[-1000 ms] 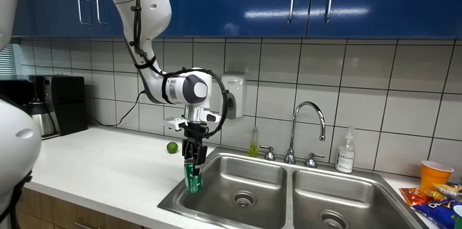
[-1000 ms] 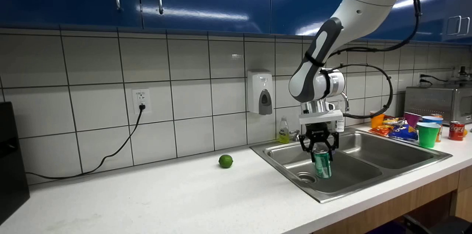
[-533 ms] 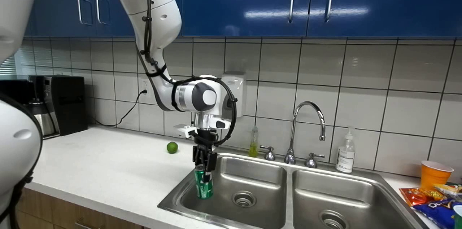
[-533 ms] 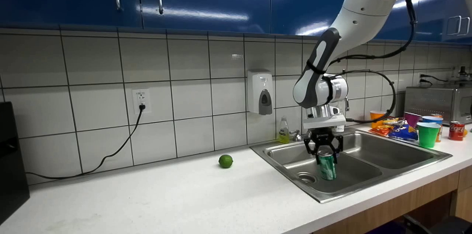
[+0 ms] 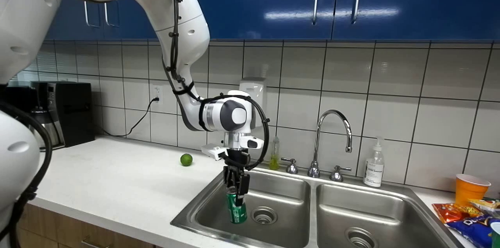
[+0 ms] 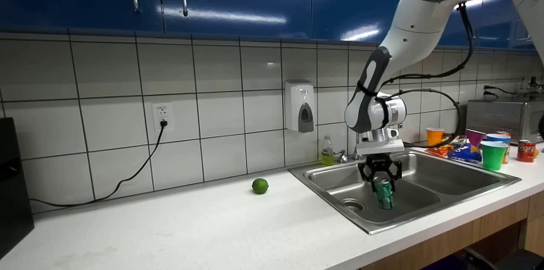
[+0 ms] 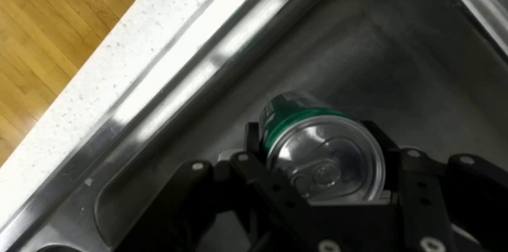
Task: Put the can inside the sink
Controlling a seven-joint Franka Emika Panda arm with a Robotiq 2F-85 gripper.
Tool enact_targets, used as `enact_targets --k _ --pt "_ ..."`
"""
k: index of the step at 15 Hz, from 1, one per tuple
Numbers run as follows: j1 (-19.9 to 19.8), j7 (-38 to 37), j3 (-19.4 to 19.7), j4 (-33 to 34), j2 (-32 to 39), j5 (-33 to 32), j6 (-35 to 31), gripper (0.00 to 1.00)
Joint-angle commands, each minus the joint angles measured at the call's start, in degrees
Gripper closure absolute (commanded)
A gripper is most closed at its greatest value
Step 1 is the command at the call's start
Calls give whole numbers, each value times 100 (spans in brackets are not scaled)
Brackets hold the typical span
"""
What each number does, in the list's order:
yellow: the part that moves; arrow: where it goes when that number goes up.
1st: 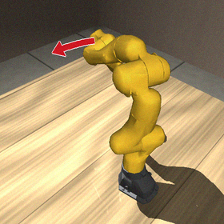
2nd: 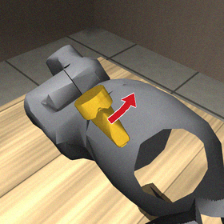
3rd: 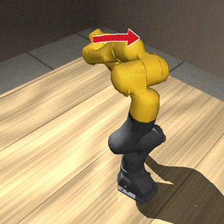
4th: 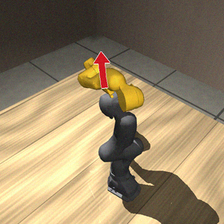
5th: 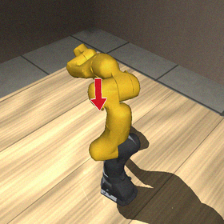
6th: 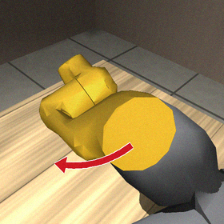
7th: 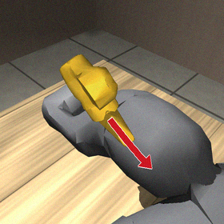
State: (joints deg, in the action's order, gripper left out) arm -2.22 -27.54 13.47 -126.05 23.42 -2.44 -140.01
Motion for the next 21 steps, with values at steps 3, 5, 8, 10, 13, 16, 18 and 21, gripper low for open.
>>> enact_targets --k 3,5,8,10,13,16,18,21 --pt "-144 158 41 674 615 46 -125 62" --pt "-152 151 57 930 826 61 -134 62" --pt "-172 163 38 1273 1113 124 -146 62" --pt "-197 184 -6 1447 1283 207 -179 62" --pt "-232 211 -73 1626 1485 392 -236 62" --pt "-243 239 -125 1735 1656 611 -318 62" --pt "-249 266 -164 1792 1761 745 -377 62" --pt "-247 297 -199 1855 1885 882 -415 62"
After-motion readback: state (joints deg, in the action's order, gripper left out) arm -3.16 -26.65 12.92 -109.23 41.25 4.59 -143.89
